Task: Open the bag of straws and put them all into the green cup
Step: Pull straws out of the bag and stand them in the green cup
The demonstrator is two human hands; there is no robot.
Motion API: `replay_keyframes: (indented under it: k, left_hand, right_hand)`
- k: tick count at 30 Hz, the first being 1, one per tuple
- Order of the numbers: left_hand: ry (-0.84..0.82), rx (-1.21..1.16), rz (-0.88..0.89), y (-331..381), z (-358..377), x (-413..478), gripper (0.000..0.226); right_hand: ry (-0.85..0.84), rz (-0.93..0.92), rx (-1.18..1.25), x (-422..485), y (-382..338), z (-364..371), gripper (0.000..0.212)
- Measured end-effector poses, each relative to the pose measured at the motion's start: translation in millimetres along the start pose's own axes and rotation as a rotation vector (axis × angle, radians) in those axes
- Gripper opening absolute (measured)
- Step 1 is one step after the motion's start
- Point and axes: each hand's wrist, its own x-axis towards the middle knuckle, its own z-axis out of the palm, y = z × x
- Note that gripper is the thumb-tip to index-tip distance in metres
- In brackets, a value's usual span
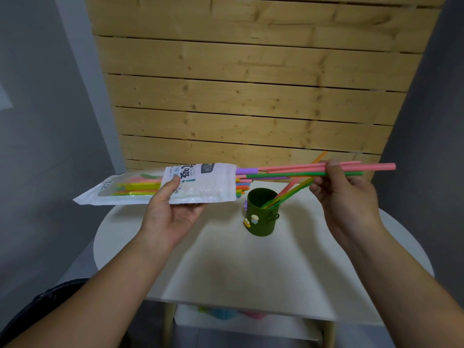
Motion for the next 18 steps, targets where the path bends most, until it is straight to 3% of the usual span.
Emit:
replay_keyframes:
  k: [5, 10, 18]
  left_hand:
    - [-0.022, 0.022, -0.014, -7.8, 5.3, -4.3, 0.016]
    - [-0.014, 0.036, -0.02, -10.3, 7.8, -7.1, 0.028]
    - [0.101, 0.07, -0.006, -11.8, 9.7, -4.9, 0.009]
  right_hand:
    - [-0.16, 0.048, -0.031, -3.1, 1.8, 6.8, 0.02]
    - [-0.252, 0.113, -0.016, -13.2, 12.7, 18.8, 0.016]
    - [-0.229, 0.217, 0.102, -22.9, 25.1, 27.5, 0.015]
